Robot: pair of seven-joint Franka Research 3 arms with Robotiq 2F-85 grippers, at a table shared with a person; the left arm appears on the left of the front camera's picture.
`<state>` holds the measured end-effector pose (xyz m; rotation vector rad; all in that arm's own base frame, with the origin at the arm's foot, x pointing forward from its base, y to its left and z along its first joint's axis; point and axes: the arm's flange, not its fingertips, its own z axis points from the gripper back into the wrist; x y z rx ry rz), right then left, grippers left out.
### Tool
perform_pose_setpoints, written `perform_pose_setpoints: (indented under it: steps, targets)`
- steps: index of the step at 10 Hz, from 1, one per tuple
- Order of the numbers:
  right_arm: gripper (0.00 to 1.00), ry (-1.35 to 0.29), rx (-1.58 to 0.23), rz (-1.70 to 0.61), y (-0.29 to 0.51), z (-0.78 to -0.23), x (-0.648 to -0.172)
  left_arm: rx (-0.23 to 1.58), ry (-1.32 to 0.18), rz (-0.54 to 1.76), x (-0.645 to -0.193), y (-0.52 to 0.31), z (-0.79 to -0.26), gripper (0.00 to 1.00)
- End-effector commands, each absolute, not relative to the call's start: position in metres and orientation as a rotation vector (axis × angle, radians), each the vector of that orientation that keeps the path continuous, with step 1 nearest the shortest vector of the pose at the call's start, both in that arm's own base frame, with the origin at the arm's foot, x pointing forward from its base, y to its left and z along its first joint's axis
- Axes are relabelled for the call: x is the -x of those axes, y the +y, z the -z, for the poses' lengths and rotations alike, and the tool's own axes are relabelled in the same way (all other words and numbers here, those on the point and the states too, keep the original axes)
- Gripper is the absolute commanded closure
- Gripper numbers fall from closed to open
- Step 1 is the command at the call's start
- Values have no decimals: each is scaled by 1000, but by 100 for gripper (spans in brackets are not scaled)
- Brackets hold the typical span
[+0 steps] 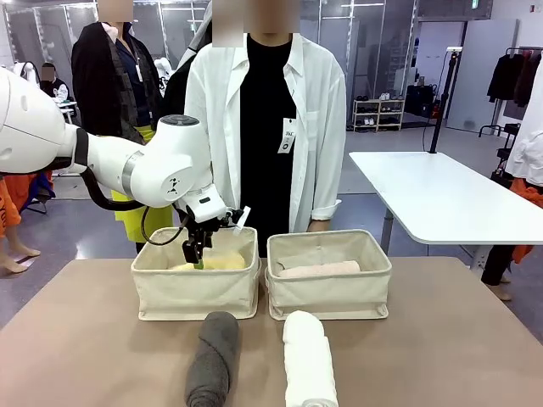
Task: Divide the towels into two baskets.
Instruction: Pick up one hotel-folded towel from the bottom of the table and place it in the Fabric basket indicated by the person.
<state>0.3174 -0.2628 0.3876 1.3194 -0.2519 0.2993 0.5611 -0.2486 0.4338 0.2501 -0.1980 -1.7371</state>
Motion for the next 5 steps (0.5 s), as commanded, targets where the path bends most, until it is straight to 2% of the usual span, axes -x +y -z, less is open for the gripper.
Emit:
perform_pose_setpoints:
  steps: [1,4,5]
  targets:
    - [4,-258,-1309,-314,-262,-388,-313,-286,-167,1690,-563,-243,-447,0]
    - [4,-258,-1309,-314,-262,-388,-313,-285,-165,1645,-556,-232,-460,0]
    - [4,-258,-1309,-314,-262,-388,-313,-265,-204,1694,-565,-240,-450,0]
